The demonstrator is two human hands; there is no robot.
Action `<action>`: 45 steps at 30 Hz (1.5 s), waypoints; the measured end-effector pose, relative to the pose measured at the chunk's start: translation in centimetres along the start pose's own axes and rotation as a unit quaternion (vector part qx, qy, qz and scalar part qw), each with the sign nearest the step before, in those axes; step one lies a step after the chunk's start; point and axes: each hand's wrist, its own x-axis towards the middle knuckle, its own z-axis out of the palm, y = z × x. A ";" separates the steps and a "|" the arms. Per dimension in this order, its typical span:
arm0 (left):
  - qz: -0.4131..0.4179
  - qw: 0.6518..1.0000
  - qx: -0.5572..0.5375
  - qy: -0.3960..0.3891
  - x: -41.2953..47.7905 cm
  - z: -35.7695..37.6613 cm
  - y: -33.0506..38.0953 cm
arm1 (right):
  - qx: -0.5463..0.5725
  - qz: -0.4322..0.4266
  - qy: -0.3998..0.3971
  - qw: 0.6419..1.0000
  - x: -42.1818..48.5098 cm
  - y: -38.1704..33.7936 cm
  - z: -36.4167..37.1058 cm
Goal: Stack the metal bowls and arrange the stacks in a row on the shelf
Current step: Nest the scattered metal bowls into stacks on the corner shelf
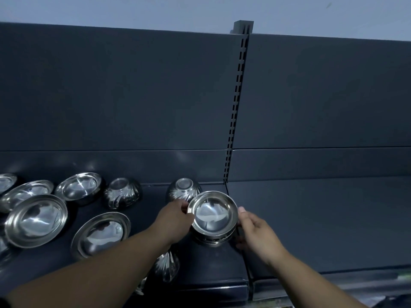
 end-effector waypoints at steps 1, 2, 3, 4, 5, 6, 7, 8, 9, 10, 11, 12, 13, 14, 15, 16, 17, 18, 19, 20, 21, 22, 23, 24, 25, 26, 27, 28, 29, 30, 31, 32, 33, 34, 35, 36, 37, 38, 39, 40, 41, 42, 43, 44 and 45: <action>-0.004 1.000 -0.015 0.004 0.2 0.1 0.0 | -0.010 -0.007 -0.001 1.000 0.2 0.0 0.1; -0.008 0.999 -0.040 0.007 0.4 0.0 0.1 | -0.020 -0.013 0.001 1.000 0.4 -0.1 0.1; -0.012 0.998 -0.068 0.005 0.6 0.0 0.2 | -0.029 -0.019 0.000 0.999 0.7 -0.1 0.2; -0.015 0.996 -0.093 -0.001 0.8 0.0 0.2 | -0.033 -0.024 -0.001 0.999 1.2 -0.1 0.3; -0.017 0.993 -0.114 -0.010 1.1 -0.1 -0.1 | -0.033 -0.025 -0.002 0.999 1.6 -0.1 0.4; -0.017 0.991 -0.128 -0.023 1.3 -0.3 -0.3 | -0.033 -0.024 -0.004 0.999 1.8 -0.2 0.5; -0.012 0.990 -0.138 -0.038 1.7 -0.4 -0.9 | -0.030 -0.023 -0.007 0.999 2.0 -0.3 0.7; -0.003 0.989 -0.135 -0.051 1.7 -0.8 -1.0 | -0.028 -0.022 -0.012 0.999 2.0 -0.4 0.8; 0.009 0.991 -0.114 -0.066 1.3 -1.4 -1.1 | -0.030 -0.024 -0.013 0.999 2.1 -0.3 0.9; 0.031 0.994 -0.060 -0.089 0.7 -2.2 -0.9 | -0.033 -0.027 -0.010 0.999 2.1 -0.2 1.0; 0.053 0.991 0.029 -0.123 0.1 -3.0 -1.0 | -0.031 -0.030 -0.006 0.999 2.3 0.0 1.2; 0.058 0.977 0.134 -0.158 -0.6 -3.8 -0.9 | -0.028 -0.032 -0.004 0.999 2.3 0.2 1.2; 0.063 0.951 0.237 -0.188 -1.3 -4.5 -1.0 | -0.030 -0.033 -0.002 0.999 2.4 0.2 1.3; 0.066 0.921 0.317 -0.216 -2.0 -5.0 -1.3 | -0.036 -0.030 0.002 0.999 2.5 0.1 1.4; 0.066 0.896 0.368 -0.239 -2.5 -5.4 -1.7 | -0.041 -0.027 0.006 0.999 2.6 -0.1 1.6; 0.064 0.880 0.395 -0.255 -2.8 -5.5 -2.3 | -0.043 -0.023 0.010 0.999 2.6 -0.3 1.7; 0.065 0.874 0.404 -0.262 -2.9 -5.4 -3.0 | -0.047 -0.021 0.012 0.999 2.7 -0.4 1.8; 0.072 0.873 0.407 -0.261 -2.8 -5.3 -3.4 | -0.052 -0.020 0.014 0.998 2.7 -0.6 2.0; 0.081 0.876 0.404 -0.251 -2.6 -5.2 -3.8 | -0.055 -0.019 0.018 0.998 2.8 -0.7 2.1; 0.093 0.883 0.396 -0.235 -2.4 -5.2 -4.0 | -0.056 -0.018 0.019 0.998 2.9 -0.7 2.2; 0.101 0.890 0.387 -0.218 -2.2 -5.3 -4.1 | -0.054 -0.017 0.019 0.998 3.0 -0.6 2.2; 0.104 0.896 0.380 -0.203 -2.0 -5.4 -4.2 | -0.054 -0.015 0.018 0.998 2.8 -0.8 2.2; 0.107 0.900 0.376 -0.194 -1.6 -5.4 -4.5 | -0.051 -0.014 0.015 0.998 2.8 -0.8 2.2; 0.105 0.901 0.373 -0.193 -1.4 -5.4 -4.7 | -0.050 -0.013 0.016 0.999 2.8 -0.7 2.1; 0.100 0.901 0.372 -0.200 -1.2 -5.4 -4.9 | -0.050 -0.012 0.017 0.999 2.9 -0.5 2.0; 0.096 0.899 0.373 -0.210 -1.1 -5.3 -5.2 | -0.051 -0.011 0.018 0.999 2.9 -0.5 2.0; 0.091 0.897 0.374 -0.219 -1.1 -5.1 -5.6 | -0.051 -0.013 0.017 0.998 2.9 -0.4 2.0; 0.088 0.896 0.373 -0.224 -1.1 -4.8 -5.9 | -0.048 -0.012 0.018 0.999 2.9 -0.3 2.0; 0.088 0.897 0.371 -0.221 -1.1 -4.5 -6.2 | -0.046 -0.006 0.021 0.999 2.9 -0.2 2.0; 0.091 0.901 0.368 -0.212 -1.2 -4.3 -6.4 | -0.045 -0.002 0.021 0.999 2.8 -0.2 2.0; 0.095 0.904 0.365 -0.200 -1.2 -4.1 -6.6 | -0.045 0.001 0.019 0.999 2.7 -0.3 2.0; 0.102 0.908 0.361 -0.186 -1.2 -4.0 -6.6 | -0.043 0.002 0.018 0.999 2.5 -0.4 2.0; 0.109 0.913 0.353 -0.173 -1.3 -4.0 -6.4 | -0.039 0.001 0.018 0.999 2.4 -0.4 1.9; 0.116 0.920 0.337 -0.161 -1.3 -4.2 -6.0 | -0.040 0.001 0.021 0.999 2.3 -0.5 1.8; 0.123 0.929 0.313 -0.153 -1.4 -4.6 -5.4 | -0.042 -0.006 0.031 0.999 2.2 -0.7 1.7; 0.129 0.939 0.283 -0.148 -1.4 -5.1 -4.8 | -0.046 -0.021 0.054 0.997 2.0 -1.0 1.6; 0.129 0.950 0.244 -0.146 -1.4 -5.7 -4.1 | -0.052 -0.047 0.089 0.994 1.7 -1.3 1.4; 0.123 0.962 0.196 -0.145 -1.4 -6.5 -3.3 | -0.055 -0.089 0.133 0.986 1.4 -1.7 1.4; 0.116 0.972 0.145 -0.143 -1.4 -7.3 -2.4 | -0.059 -0.143 0.171 0.973 1.0 -2.1 1.3; 0.112 0.979 0.100 -0.140 -1.4 -8.0 -1.6 | -0.071 -0.200 0.186 0.959 0.7 -2.7 1.2; 0.108 0.982 0.066 -0.140 -1.3 -8.5 -0.8 | -0.094 -0.258 0.172 0.946 0.4 -3.3 1.2; 0.103 0.984 0.037 -0.142 -1.3 -8.9 -0.1 | -0.121 -0.312 0.134 0.933 0.2 -4.0 1.1; 0.099 0.984 0.011 -0.145 -1.2 -9.1 0.6 | -0.145 -0.357 0.084 0.919 0.1 -4.7 1.2; 0.098 0.984 -0.013 -0.148 -1.0 -9.3 1.3 | -0.163 -0.386 0.034 0.907 0.2 -5.4 1.3; 0.099 0.983 -0.033 -0.152 -0.7 -9.2 1.9 | -0.170 -0.405 -0.009 0.898 0.4 -6.1 1.4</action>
